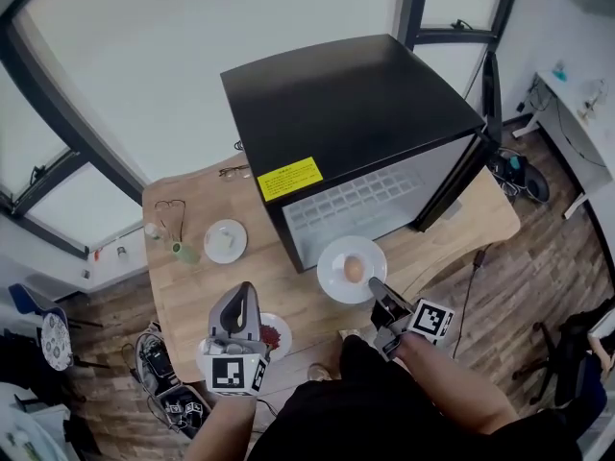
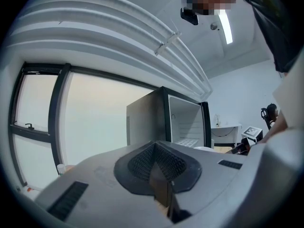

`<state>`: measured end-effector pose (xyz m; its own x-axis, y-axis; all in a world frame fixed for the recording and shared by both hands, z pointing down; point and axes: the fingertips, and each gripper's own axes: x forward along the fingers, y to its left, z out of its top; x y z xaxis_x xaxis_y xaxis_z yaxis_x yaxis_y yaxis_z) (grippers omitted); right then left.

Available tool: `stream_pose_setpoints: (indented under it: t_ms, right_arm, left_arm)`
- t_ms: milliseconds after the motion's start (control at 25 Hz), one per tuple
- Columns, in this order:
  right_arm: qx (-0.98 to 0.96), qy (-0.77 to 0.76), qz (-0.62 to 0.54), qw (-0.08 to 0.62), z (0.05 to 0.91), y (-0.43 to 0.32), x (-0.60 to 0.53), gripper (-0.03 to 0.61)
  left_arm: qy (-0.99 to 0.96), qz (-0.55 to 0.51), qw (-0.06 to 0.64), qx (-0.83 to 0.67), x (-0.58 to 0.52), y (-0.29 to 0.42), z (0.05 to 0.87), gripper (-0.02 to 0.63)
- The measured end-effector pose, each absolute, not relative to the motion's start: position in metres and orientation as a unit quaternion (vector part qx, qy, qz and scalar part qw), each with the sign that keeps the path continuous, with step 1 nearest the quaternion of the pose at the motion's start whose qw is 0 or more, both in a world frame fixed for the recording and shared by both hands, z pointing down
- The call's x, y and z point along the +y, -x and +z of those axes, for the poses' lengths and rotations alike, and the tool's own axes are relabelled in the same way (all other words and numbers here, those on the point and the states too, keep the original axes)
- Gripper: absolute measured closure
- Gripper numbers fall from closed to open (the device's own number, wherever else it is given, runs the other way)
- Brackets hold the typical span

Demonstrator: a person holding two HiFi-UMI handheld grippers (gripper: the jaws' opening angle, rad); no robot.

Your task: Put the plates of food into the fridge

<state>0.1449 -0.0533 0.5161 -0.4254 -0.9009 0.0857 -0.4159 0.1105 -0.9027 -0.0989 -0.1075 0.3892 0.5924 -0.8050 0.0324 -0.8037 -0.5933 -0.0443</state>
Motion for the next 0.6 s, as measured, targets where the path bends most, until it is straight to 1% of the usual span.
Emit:
stream_pose_setpoints:
  t_ms: [400, 600]
  right_arm:
    - [0.715, 0.465, -0.446, 0.271, 0.484, -0.162, -0.099, 0.546]
    - [0.697, 0.475, -0.467, 0.264, 0.485, -0.168, -0.117, 0.546]
  left_arm:
    - [0.888, -0.018, 0.034, 0.459, -0.132, 0.092, 0.365, 0.609]
    - [0.884, -0.013, 0.044, 0.465, -0.143, 0.089, 0.355, 0.609]
